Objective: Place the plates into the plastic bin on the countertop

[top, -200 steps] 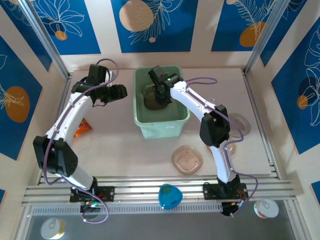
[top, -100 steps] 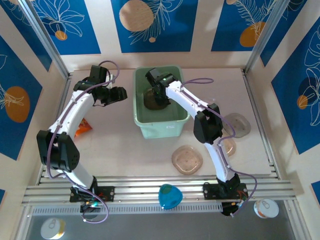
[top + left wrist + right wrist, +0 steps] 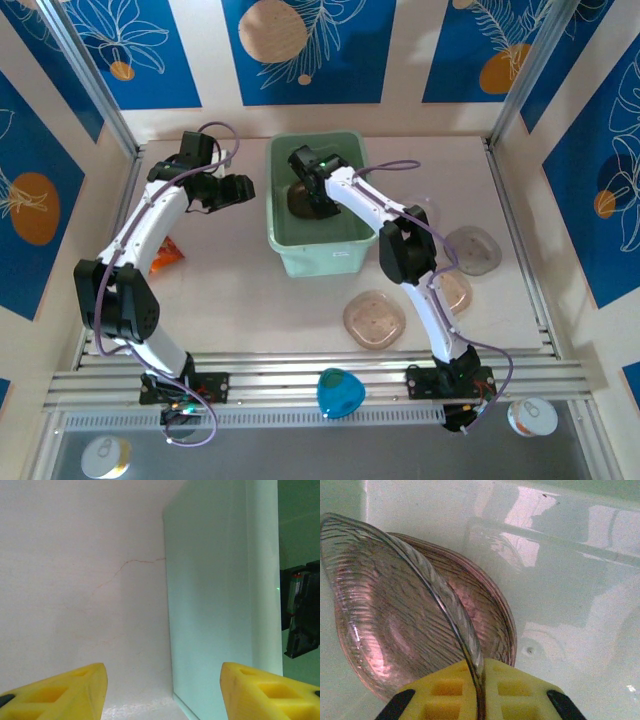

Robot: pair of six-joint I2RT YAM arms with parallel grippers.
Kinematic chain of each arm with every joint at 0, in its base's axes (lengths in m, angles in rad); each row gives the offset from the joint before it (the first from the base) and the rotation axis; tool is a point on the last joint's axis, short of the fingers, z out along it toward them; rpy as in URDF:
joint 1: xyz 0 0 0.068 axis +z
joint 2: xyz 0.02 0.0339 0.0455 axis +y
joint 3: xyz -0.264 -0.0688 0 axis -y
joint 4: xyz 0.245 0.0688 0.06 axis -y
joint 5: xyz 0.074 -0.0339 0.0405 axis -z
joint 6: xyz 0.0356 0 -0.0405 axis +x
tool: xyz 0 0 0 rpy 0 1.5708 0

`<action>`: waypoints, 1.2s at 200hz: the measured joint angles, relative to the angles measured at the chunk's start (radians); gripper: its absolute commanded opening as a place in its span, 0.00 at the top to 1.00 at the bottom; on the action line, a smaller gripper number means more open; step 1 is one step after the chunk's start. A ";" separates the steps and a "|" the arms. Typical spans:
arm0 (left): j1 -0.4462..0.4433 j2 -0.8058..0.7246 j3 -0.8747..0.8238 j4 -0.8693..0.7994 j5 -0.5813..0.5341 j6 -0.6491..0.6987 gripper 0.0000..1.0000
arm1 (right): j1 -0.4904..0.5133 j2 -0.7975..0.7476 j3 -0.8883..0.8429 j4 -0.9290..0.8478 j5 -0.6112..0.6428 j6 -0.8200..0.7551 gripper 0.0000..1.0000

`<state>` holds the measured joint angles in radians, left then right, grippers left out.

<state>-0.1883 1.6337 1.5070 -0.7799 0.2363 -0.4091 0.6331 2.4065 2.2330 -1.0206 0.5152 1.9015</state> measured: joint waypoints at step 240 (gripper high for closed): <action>0.003 -0.122 -0.121 0.023 0.030 -0.064 0.37 | 0.016 -0.334 -0.076 0.144 -0.031 -0.375 0.01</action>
<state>-0.1852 1.5116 1.3865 -0.7567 0.2661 -0.4736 0.6487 2.0724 2.1567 -0.8768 0.4847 1.5261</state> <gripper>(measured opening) 0.630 0.987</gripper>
